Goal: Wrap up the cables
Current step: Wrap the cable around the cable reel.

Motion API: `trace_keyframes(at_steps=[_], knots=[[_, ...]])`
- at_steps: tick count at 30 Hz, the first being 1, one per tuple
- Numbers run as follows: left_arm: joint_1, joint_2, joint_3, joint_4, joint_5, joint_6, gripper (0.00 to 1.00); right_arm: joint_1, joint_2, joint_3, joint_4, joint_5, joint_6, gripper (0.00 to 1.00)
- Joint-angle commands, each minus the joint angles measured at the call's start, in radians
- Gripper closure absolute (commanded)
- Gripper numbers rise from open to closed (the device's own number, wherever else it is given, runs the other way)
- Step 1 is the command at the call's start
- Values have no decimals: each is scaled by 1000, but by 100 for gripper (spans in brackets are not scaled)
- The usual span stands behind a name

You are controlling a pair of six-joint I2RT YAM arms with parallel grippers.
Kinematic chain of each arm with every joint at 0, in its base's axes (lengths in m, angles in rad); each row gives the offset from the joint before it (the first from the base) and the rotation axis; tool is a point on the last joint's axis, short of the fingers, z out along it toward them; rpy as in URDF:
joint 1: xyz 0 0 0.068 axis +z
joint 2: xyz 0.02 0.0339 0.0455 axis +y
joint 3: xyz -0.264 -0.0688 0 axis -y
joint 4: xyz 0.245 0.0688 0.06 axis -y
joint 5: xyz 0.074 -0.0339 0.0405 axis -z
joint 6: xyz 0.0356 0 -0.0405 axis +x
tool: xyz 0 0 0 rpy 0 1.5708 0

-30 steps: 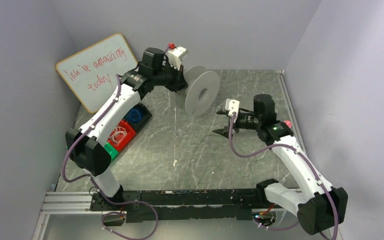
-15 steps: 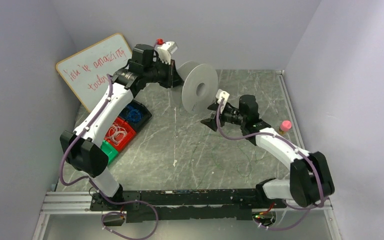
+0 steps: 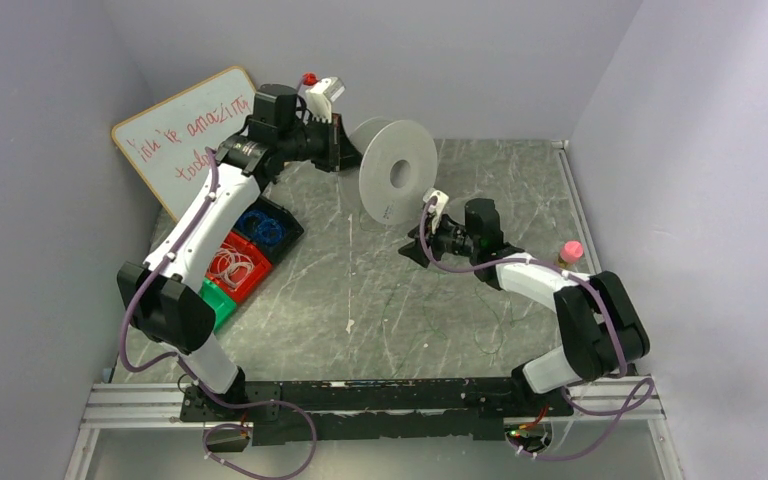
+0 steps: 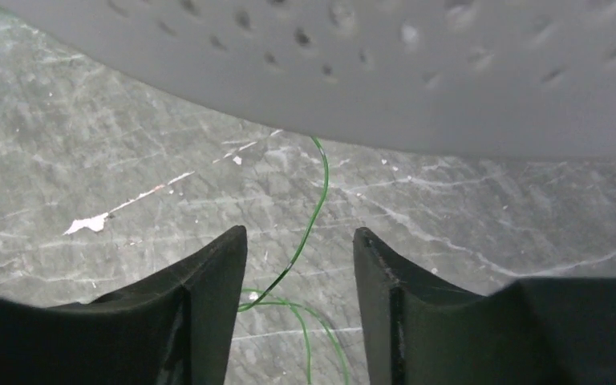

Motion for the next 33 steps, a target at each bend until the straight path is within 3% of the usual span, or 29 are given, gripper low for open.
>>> trace_keyframes(at_steps=[1, 7, 8, 13, 18, 25, 28, 33], knots=[[10, -71, 40, 102, 76, -47, 98, 6, 37, 26, 24, -14, 2, 57], [19, -77, 47, 107, 102, -57, 98, -40, 47, 35, 3, -72, 9, 97], [19, -82, 45, 105, 98, -48, 98, -60, 42, 36, 5, -87, 22, 100], [19, -114, -2, 87, 11, 79, 98, -208, 0, 50, -1, -241, 116, 100], [14, -152, -105, 98, -12, 224, 98, -245, 9, 202, -215, -278, 115, 100], [-46, -196, -222, 73, -119, 457, 98, -274, 28, 411, -439, -150, 147, 100], [-91, -198, -254, 61, -191, 504, 98, -306, 47, 513, -513, -193, 184, 100], [-168, -175, -316, 111, -443, 520, 98, -315, 42, 632, -530, -321, 267, 100]])
